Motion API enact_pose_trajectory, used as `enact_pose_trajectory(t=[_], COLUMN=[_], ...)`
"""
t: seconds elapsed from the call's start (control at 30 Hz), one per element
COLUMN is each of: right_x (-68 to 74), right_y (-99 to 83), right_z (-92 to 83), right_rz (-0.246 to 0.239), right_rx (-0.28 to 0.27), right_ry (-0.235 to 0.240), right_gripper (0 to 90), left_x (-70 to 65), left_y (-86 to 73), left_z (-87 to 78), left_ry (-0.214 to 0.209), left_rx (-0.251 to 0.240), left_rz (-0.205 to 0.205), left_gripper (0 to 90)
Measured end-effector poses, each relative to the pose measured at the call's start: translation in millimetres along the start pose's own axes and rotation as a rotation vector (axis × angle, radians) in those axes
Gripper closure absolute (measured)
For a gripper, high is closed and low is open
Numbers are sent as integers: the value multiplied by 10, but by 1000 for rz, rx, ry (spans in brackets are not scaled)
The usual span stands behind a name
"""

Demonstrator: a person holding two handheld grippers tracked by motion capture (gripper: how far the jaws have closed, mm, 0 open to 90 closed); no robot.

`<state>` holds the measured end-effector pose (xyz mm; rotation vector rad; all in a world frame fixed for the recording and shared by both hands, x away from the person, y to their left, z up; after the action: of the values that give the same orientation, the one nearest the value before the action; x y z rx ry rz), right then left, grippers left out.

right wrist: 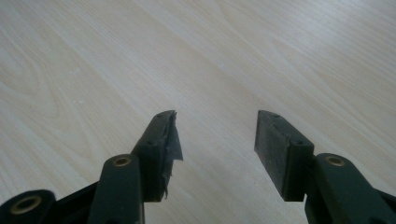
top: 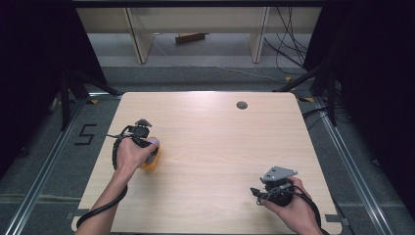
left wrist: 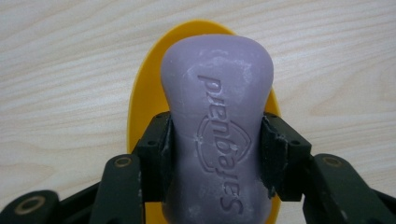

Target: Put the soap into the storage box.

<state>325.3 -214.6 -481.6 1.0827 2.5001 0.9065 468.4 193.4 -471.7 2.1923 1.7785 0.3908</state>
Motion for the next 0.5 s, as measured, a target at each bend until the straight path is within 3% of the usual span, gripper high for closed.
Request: enact_pose_trajectory(t=[0.47, 0.5], right_x=[1, 1], right_y=[-1, -1], right_z=[-1, -1], right_rz=[-1, -1], right_rx=[1, 1], right_ry=[1, 1], right_gripper=[488, 488], left_x=[3, 11], left_y=[-27, -28], left_z=[67, 50], left_ry=[16, 19], left_rx=[30, 15], left_rz=[10, 17], left_gripper=[475, 474])
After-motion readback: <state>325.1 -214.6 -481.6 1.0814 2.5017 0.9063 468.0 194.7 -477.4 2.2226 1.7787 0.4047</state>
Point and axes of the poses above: each handheld gripper's, and its own axes: z roughly forward along the jaws, y roughly out of its top, x roughly to its left, the point moved 3 cm from there along z, roughly forward along the jaws, and after that the axes turned 3 degrees about y, right-handed, at the moved point
